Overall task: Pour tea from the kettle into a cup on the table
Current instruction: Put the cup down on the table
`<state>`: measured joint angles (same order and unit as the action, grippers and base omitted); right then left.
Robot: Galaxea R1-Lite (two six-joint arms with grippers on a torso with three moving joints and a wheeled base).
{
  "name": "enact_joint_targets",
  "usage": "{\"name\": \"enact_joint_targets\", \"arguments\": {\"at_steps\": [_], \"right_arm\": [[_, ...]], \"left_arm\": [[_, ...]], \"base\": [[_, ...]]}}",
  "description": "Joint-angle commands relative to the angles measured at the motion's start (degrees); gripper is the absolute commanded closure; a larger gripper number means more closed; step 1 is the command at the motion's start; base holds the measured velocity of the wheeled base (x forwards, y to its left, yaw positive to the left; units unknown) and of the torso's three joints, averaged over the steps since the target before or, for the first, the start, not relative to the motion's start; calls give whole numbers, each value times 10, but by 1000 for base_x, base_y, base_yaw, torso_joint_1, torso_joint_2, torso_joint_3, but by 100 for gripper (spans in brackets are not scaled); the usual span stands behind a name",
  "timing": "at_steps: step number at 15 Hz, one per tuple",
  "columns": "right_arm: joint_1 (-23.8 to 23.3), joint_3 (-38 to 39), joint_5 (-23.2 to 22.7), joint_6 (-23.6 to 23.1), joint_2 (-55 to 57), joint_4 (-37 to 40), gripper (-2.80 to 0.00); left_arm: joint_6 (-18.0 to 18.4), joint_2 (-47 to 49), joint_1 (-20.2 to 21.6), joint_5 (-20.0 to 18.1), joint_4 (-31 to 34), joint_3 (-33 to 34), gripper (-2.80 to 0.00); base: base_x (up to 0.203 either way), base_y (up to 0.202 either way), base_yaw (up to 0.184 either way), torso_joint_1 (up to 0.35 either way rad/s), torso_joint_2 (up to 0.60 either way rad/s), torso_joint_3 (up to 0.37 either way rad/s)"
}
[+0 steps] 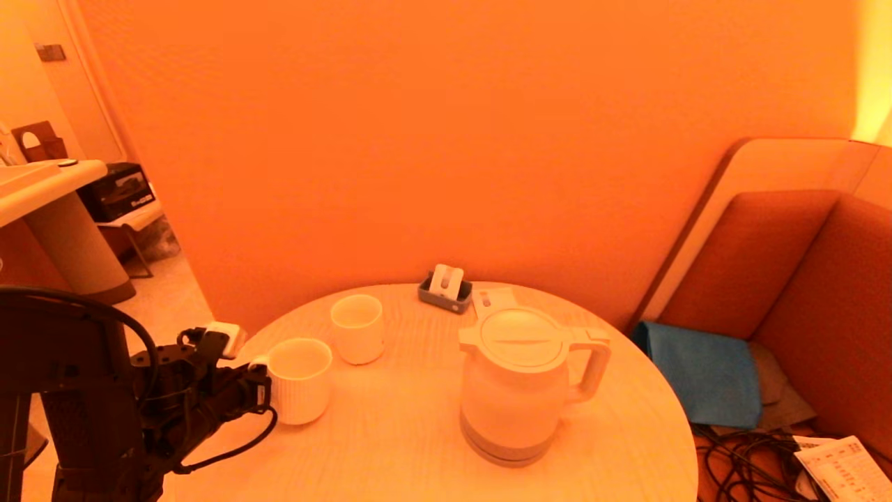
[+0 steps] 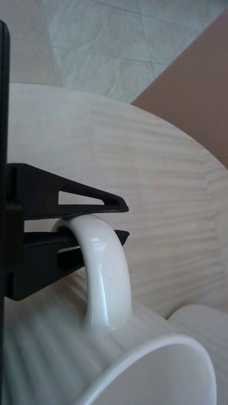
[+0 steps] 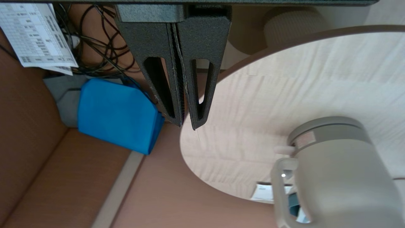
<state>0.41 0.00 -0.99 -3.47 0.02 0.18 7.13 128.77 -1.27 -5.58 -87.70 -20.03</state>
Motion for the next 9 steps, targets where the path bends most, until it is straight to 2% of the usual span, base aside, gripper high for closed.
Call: {"name": "enact_joint_targets", "arguments": {"at_steps": [1,9], "right_arm": [[0,0,-1,0,0,0,0],[0,0,-1,0,0,0,0]], "left_arm": [[2,2,-9,0,-23,2,0],[18,-3,-19,13,-23,0,0]], "base": [[0,0,0,0,0,0],[0,0,0,0,0,0]]}}
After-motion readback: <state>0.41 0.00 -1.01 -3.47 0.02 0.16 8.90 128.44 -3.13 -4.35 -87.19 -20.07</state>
